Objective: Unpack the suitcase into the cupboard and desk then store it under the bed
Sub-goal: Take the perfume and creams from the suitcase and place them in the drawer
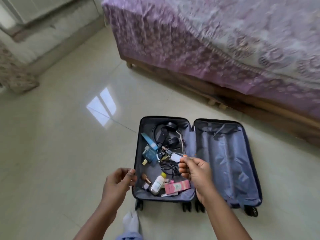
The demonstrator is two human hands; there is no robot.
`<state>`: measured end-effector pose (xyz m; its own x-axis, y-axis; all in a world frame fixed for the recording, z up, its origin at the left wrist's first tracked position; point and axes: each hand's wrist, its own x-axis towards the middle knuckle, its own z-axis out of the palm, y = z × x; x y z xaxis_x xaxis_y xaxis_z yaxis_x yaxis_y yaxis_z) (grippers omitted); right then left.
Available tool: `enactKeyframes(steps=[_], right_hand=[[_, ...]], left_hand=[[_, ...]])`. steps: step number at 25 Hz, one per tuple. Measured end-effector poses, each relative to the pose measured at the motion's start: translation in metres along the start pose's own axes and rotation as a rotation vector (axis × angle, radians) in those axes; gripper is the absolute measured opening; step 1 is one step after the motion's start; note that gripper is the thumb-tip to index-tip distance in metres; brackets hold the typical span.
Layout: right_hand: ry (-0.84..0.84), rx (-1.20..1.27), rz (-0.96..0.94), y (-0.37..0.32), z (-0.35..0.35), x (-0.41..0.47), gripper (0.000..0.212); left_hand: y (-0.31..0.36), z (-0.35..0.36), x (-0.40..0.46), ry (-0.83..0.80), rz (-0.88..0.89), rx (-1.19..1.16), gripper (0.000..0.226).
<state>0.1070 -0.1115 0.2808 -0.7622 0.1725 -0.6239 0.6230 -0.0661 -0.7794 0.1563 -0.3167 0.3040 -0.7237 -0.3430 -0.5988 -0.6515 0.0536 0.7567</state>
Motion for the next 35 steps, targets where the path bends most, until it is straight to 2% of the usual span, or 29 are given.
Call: enactKeyframes(steps=[2, 5, 7, 9, 10, 13, 16, 18, 21, 23, 24, 26, 27, 28, 29, 30, 31, 32, 34, 35], right_hand=[[0.047, -0.153, -0.056, 0.069, 0.038, 0.097, 0.020], [0.070, -0.535, -0.356, 0.166, 0.097, 0.225, 0.021], [0.022, -0.764, -0.468, 0.192, 0.129, 0.288, 0.022], [-0.063, -1.038, -0.554, 0.210, 0.162, 0.341, 0.030], [-0.085, -1.150, -0.564, 0.213, 0.176, 0.361, 0.035], [-0.017, -1.292, -0.601, 0.221, 0.197, 0.403, 0.041], [0.022, -1.417, -0.647, 0.222, 0.202, 0.412, 0.037], [0.037, -1.354, -0.644, 0.220, 0.195, 0.404, 0.036], [0.029, -1.130, -0.708, 0.207, 0.184, 0.385, 0.032], [-0.068, -0.898, -0.711, 0.188, 0.181, 0.369, 0.028], [-0.203, -0.728, -0.649, 0.178, 0.179, 0.360, 0.028], [-0.684, -0.326, -0.402, 0.168, 0.171, 0.336, 0.023], [-0.883, -0.222, -0.274, 0.168, 0.165, 0.328, 0.020], [-0.991, -0.183, -0.186, 0.171, 0.158, 0.322, 0.020], [-1.001, -0.218, -0.160, 0.176, 0.154, 0.323, 0.020], [-0.946, -0.307, -0.185, 0.183, 0.151, 0.327, 0.022], [-0.844, -0.504, -0.271, 0.192, 0.148, 0.335, 0.030], [-0.735, -0.839, -0.431, 0.201, 0.147, 0.342, 0.045], [-0.626, -1.576, -0.754, 0.229, 0.144, 0.352, 0.075], [-0.595, -1.762, -0.906, 0.241, 0.142, 0.354, 0.076]], left_hand=[[-0.056, 0.026, 0.090, 0.031, 0.014, 0.067, 0.012], [-0.141, 0.064, 0.208, 0.034, 0.030, 0.281, 0.016], [-0.174, 0.077, 0.263, 0.032, 0.071, 0.480, 0.017], [-0.196, 0.084, 0.308, 0.000, 0.086, 0.751, 0.020], [-0.201, 0.087, 0.326, -0.008, 0.102, 0.815, 0.018], [-0.209, 0.093, 0.359, -0.055, 0.172, 0.753, 0.009], [-0.212, 0.083, 0.361, -0.037, 0.193, 0.653, 0.012], [-0.204, 0.073, 0.350, -0.033, 0.171, 0.541, 0.015], [-0.194, 0.064, 0.344, 0.023, 0.106, 0.295, 0.022], [-0.191, 0.064, 0.350, 0.041, 0.124, 0.224, 0.031], [-0.188, 0.066, 0.351, 0.019, 0.137, 0.204, 0.041], [-0.183, 0.070, 0.348, -0.100, 0.118, 0.047, 0.057], [-0.179, 0.072, 0.343, -0.152, 0.094, -0.036, 0.057], [-0.177, 0.071, 0.337, -0.175, 0.072, -0.086, 0.051], [-0.177, 0.069, 0.332, -0.162, 0.053, -0.079, 0.046], [-0.180, 0.067, 0.330, -0.131, 0.029, -0.050, 0.042], [-0.184, 0.064, 0.327, -0.090, 0.006, 0.000, 0.039], [-0.189, 0.061, 0.326, -0.046, -0.017, 0.059, 0.037], [-0.201, 0.056, 0.322, 0.015, -0.049, 0.134, 0.033], [-0.207, 0.054, 0.318, 0.020, -0.044, 0.139, 0.032]])
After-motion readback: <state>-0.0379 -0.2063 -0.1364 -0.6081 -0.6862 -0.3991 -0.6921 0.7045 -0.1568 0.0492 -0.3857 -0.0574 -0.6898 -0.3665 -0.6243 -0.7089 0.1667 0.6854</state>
